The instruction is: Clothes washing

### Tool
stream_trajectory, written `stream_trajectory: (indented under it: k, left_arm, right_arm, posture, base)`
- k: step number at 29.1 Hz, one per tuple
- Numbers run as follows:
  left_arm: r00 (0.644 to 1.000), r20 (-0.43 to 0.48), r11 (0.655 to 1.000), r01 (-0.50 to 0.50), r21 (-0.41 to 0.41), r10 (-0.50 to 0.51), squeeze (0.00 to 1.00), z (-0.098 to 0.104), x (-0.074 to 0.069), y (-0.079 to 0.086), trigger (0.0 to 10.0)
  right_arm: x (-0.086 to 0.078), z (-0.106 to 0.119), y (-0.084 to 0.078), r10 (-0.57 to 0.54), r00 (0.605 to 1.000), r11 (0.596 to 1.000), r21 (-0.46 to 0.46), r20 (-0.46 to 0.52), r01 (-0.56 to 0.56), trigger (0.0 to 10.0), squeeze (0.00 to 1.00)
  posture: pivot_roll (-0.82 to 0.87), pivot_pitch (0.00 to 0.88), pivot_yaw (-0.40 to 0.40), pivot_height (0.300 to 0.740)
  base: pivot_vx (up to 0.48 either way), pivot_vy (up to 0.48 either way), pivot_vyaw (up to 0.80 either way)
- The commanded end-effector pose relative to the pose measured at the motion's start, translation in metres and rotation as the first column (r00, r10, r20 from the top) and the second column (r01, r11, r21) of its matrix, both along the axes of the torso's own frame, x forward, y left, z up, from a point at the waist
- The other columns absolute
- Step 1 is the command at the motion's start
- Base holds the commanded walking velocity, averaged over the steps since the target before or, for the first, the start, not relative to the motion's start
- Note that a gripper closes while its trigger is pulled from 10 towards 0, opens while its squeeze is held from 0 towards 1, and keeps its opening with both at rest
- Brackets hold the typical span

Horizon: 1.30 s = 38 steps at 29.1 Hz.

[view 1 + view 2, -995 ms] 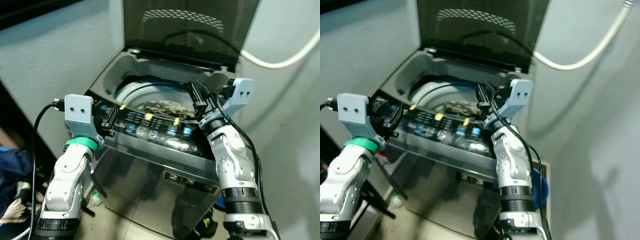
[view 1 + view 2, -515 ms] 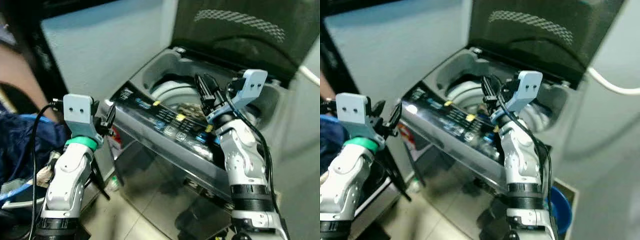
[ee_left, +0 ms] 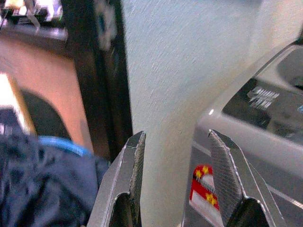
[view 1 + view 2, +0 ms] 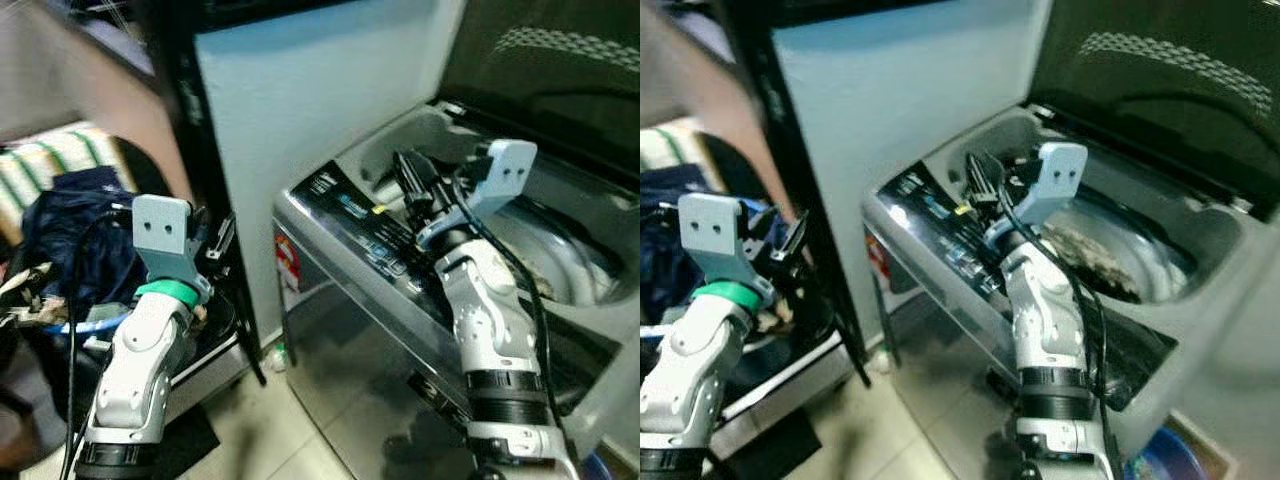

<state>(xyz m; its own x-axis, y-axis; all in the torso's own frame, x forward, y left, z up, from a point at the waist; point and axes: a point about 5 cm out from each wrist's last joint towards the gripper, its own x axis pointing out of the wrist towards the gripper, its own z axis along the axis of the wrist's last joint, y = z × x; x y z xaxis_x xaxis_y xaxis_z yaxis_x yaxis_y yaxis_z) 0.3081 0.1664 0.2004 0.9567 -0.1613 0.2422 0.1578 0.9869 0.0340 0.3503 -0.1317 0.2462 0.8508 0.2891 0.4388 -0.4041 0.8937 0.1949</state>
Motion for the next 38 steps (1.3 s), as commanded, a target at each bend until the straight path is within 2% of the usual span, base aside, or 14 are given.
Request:
stream_trajectory:
  k: [1,18,19,21,23,32,38]
  left_arm:
    - [1.000,-0.013,1.000,0.002,0.001,-0.002,0.00,-0.003,0.000,-0.001,10.0]
    - [1.000,-0.008,1.000,0.004,-0.023,-0.004,0.00,-0.001,-0.001,0.000,10.0]
    - [1.000,-0.010,1.000,0.008,-0.030,-0.008,0.00,-0.001,-0.001,-0.001,10.0]
    - [1.000,-0.012,0.999,0.014,-0.040,-0.014,0.00,-0.002,-0.002,-0.002,10.0]
    - [1.000,-0.012,0.999,0.016,-0.043,-0.017,0.00,-0.002,-0.002,-0.002,10.0]
    - [1.000,-0.011,0.999,0.022,-0.049,-0.023,0.00,-0.002,-0.002,-0.004,10.0]
    - [1.000,-0.004,0.999,0.024,-0.037,-0.024,0.00,-0.002,-0.003,-0.004,10.0]
  right_arm:
    - [-0.002,-0.002,0.002,0.010,1.000,1.000,0.004,-0.008,-0.010,10.0,0.00]
    - [-0.003,-0.005,0.000,0.026,1.000,1.000,-0.009,-0.016,-0.026,10.0,0.00]
    - [-0.003,-0.005,-0.002,0.021,1.000,1.000,0.017,-0.014,-0.021,10.0,0.00]
    - [-0.003,-0.005,-0.007,0.011,1.000,0.997,0.075,-0.020,-0.009,10.0,0.00]
    - [-0.003,-0.005,-0.009,0.008,1.000,0.996,0.086,-0.022,-0.006,10.0,0.00]
    - [-0.005,-0.007,-0.008,0.019,1.000,0.996,0.089,-0.024,-0.017,10.0,0.00]
    - [-0.006,-0.008,-0.008,0.030,0.999,0.995,0.096,-0.026,-0.028,10.0,0.00]
  posture:
    - [0.04,0.034,-0.006,0.740]
    - [0.04,0.035,-0.006,0.740]
    - [0.04,0.035,-0.006,0.740]
    - [0.03,0.037,-0.013,0.740]
    - [0.03,0.037,-0.013,0.740]
    - [0.03,0.039,-0.015,0.740]
    - [0.03,0.036,-0.018,0.740]
  base:
    - [0.000,0.000,0.80]
    - [0.000,0.000,0.80]
    - [0.000,0.000,0.80]
    - [0.000,0.154,0.00]
    - [0.000,0.307,0.00]
    - [0.000,0.480,0.00]
    - [0.000,0.000,0.00]
